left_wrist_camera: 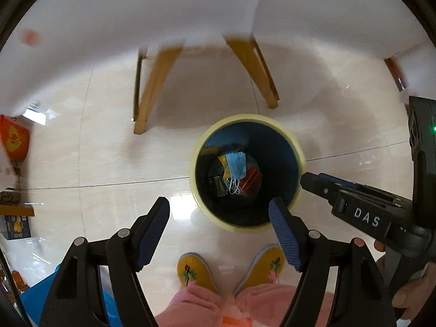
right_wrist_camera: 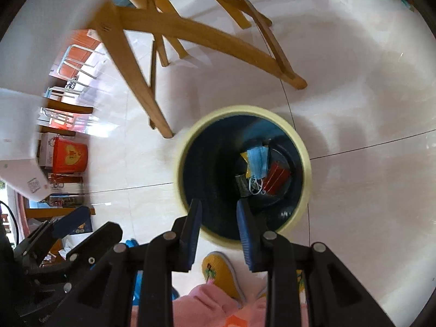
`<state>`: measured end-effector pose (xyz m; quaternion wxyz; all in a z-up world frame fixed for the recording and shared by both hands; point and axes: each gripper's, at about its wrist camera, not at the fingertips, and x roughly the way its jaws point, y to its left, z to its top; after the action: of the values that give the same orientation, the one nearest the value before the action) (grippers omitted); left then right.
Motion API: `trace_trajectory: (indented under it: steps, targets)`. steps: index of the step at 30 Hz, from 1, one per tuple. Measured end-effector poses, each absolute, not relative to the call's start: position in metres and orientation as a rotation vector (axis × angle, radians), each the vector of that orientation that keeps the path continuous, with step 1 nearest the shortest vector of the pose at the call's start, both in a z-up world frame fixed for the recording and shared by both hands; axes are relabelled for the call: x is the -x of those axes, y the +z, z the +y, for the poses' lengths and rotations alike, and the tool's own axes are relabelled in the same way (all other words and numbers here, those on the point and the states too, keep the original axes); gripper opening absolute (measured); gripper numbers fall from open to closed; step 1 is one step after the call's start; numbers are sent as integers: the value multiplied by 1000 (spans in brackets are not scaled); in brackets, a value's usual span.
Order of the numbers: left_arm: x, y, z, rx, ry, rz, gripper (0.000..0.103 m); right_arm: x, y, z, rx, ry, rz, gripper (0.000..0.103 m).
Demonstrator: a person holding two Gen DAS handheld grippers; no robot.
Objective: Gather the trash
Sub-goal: 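Raise both open tools back toward the table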
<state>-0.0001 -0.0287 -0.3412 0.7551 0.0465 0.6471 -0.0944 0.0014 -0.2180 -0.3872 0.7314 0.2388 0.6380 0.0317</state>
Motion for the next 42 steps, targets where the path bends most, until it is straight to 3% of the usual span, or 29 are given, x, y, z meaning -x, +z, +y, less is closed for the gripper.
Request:
trace_trajectory:
  steps: [13, 25, 32, 42]
  targets:
    - [10, -145, -5, -58, -198, 1253, 74, 17, -191, -196, -349, 218, 1284, 27]
    - [25, 18, 10, 13, -142, 1014, 74, 22, -15, -178, -158, 378, 1049, 27]
    - [34, 69, 12, 38, -122, 878, 74, 25, 40, -174, -111, 415, 937, 27]
    - [37, 87, 16, 17, -94, 835, 75, 16, 60, -174, -127, 438, 897, 27]
